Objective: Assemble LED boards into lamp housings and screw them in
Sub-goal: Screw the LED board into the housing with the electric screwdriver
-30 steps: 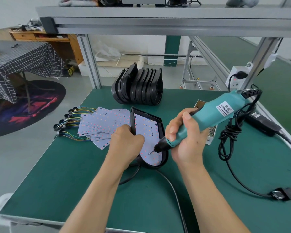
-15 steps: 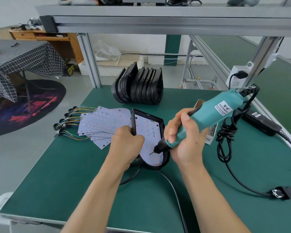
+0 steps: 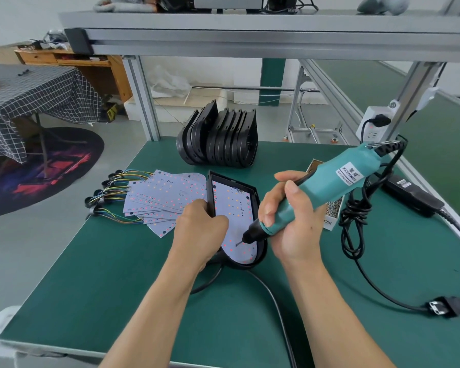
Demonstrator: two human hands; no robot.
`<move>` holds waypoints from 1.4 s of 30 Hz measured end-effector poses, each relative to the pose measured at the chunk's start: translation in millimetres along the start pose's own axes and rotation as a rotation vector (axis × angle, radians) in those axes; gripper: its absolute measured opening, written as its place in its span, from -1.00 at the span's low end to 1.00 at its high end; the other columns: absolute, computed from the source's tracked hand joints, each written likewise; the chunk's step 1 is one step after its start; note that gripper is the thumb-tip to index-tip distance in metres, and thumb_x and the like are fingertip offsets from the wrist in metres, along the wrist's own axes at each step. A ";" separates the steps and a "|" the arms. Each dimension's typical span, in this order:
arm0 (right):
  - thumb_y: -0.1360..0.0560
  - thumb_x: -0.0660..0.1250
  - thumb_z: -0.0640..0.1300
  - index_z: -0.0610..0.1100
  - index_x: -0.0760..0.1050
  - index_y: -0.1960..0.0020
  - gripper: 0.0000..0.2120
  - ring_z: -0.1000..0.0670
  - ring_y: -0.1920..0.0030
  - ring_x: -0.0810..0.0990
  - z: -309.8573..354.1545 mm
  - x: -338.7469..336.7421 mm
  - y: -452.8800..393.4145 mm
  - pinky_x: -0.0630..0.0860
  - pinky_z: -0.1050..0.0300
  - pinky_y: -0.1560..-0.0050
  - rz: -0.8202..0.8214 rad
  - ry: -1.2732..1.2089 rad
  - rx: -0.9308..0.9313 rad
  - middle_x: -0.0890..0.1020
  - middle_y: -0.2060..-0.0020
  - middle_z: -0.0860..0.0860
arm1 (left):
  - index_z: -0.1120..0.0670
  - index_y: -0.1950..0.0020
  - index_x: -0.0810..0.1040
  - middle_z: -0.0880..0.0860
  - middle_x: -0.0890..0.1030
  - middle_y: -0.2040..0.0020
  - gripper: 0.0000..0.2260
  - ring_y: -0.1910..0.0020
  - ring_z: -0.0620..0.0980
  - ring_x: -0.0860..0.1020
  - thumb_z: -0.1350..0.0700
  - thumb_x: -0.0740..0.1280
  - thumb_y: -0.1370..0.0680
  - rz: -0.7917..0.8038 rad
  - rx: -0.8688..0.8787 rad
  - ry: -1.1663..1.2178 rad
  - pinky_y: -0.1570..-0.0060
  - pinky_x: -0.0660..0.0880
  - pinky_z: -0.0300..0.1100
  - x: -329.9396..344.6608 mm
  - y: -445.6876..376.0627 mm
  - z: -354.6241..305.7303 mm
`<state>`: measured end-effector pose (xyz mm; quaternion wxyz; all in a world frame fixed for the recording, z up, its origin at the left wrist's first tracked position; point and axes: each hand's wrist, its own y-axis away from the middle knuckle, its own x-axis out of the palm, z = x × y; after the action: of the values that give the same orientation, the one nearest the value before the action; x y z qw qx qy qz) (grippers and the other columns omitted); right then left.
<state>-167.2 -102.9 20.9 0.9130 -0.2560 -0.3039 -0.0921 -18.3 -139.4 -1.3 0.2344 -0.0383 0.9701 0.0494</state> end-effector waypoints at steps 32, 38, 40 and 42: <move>-0.56 0.34 0.21 0.01 0.48 0.08 -0.73 -0.04 0.37 0.69 60.6 -55.3 42.2 0.61 0.05 0.27 0.052 1.542 0.591 0.64 0.26 0.00 | 0.05 0.04 0.65 0.15 0.71 0.04 -0.74 -0.04 0.29 0.64 -0.05 0.43 -0.36 0.076 0.044 0.352 -0.14 0.56 0.29 -26.3 40.7 -7.1; -0.58 0.32 0.19 -0.04 0.34 -0.03 -0.68 -0.23 0.00 0.63 41.9 -57.6 49.1 0.45 0.02 0.15 0.130 1.920 0.568 0.63 0.02 -0.05 | 0.01 0.03 0.65 0.06 0.73 0.10 -0.77 0.01 0.21 0.66 -0.04 0.42 -0.37 0.109 0.049 0.349 -0.07 0.61 0.17 -30.2 47.6 -3.0; -0.58 0.31 0.17 -0.05 0.37 -0.12 -0.68 -0.20 -0.01 0.64 39.2 -57.5 50.9 0.40 0.05 0.17 0.147 1.992 0.556 0.62 -0.01 -0.04 | -0.03 0.06 0.66 0.00 0.74 0.12 -0.81 0.05 0.15 0.68 -0.03 0.42 -0.37 0.133 0.054 0.336 -0.03 0.62 0.11 -30.9 48.8 1.1; -0.60 0.30 0.16 -0.05 0.39 -0.23 -0.65 -0.17 -0.01 0.64 38.1 -58.1 52.2 0.38 0.06 0.18 0.153 2.059 0.515 0.61 -0.02 -0.03 | -0.09 0.08 0.66 -0.02 0.74 0.14 -0.85 0.12 0.05 0.69 -0.03 0.41 -0.37 0.161 0.058 0.328 0.03 0.60 0.07 -30.8 49.8 5.2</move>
<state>-216.0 -37.7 -9.5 0.7602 0.1279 0.6216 -0.1394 6.5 -87.8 12.1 0.0694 0.0386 0.9963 0.0330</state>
